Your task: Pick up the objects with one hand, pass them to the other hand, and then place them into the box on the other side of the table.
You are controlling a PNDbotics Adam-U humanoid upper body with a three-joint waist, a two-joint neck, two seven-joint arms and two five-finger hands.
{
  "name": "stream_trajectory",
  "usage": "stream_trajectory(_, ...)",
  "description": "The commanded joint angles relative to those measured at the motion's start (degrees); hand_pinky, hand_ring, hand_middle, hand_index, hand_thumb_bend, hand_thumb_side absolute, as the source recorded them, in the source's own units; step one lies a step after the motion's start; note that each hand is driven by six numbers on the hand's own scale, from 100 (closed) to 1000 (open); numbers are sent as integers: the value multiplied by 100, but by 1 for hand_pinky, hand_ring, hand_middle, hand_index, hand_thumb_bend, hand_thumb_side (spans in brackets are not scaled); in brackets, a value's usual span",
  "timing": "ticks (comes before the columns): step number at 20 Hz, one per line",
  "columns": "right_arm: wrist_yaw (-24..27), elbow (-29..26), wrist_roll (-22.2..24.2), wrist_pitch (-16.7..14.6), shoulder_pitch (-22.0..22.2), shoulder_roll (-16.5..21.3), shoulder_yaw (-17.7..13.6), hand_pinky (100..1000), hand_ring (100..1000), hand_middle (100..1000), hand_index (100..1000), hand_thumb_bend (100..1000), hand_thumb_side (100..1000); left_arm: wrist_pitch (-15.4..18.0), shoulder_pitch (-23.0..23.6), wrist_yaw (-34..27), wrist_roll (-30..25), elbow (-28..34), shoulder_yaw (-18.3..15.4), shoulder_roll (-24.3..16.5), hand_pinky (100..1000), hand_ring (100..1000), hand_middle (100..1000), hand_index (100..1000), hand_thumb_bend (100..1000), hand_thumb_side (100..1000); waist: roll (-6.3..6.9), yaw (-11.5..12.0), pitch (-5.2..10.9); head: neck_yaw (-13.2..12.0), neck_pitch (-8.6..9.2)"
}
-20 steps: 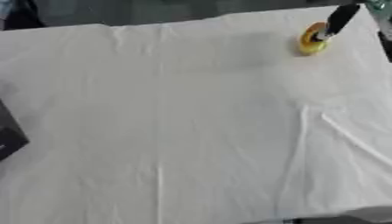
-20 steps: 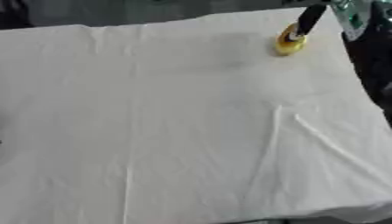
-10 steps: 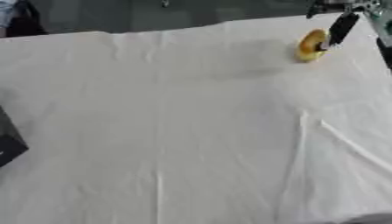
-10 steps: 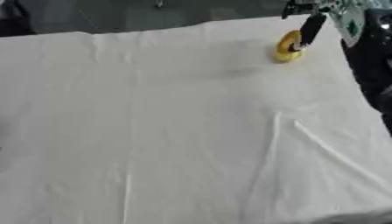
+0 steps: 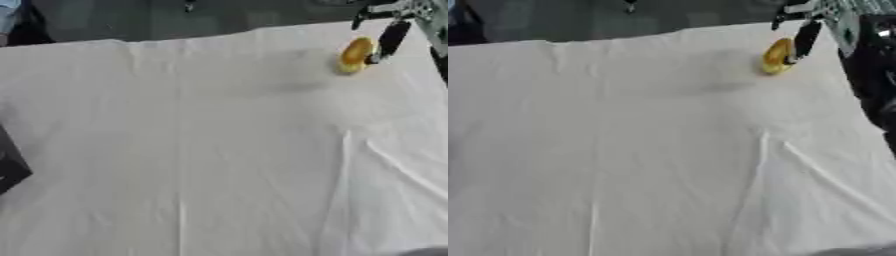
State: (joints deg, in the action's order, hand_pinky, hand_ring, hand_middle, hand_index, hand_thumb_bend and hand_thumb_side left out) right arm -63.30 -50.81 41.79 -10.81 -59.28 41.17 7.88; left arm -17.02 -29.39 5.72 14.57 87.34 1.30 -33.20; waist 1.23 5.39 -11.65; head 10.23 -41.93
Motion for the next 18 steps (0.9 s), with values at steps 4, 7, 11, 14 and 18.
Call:
stream_trajectory(4, -434, -93, -172, -231, -104, 257, 31, 1000, 954, 927, 872, 472, 100, 8, -96, -11, 31, 53, -37, -210, 791, 758, 761, 747, 732, 441, -84, 26, -5, 15, 81)
stream_trajectory(7, -631, -82, -276, -306, -118, 236, 29, 1000, 954, 929, 878, 481, 100, 10, -107, -21, 40, 56, -37, -208, 791, 758, 762, 746, 733, 441, -82, 40, -37, 22, 100)
stream_trajectory(11, -778, -42, -432, -442, -129, 217, 36, 1000, 954, 929, 880, 487, 100, 10, -126, -32, 52, 66, -39, -209, 790, 758, 761, 744, 735, 440, -83, 67, -88, 34, 131)
stream_trajectory(14, -849, -2, -534, -508, -121, 213, 28, 1000, 953, 929, 882, 492, 100, 22, -141, -48, 62, 84, -47, -206, 792, 759, 763, 745, 726, 443, -89, 95, -139, 50, 171)
stream_trajectory(18, -911, 56, -598, -562, -105, 216, 20, 1000, 954, 929, 880, 491, 100, 30, -131, -75, 70, 88, -61, -214, 794, 760, 764, 745, 725, 443, -79, 132, -205, 73, 208)
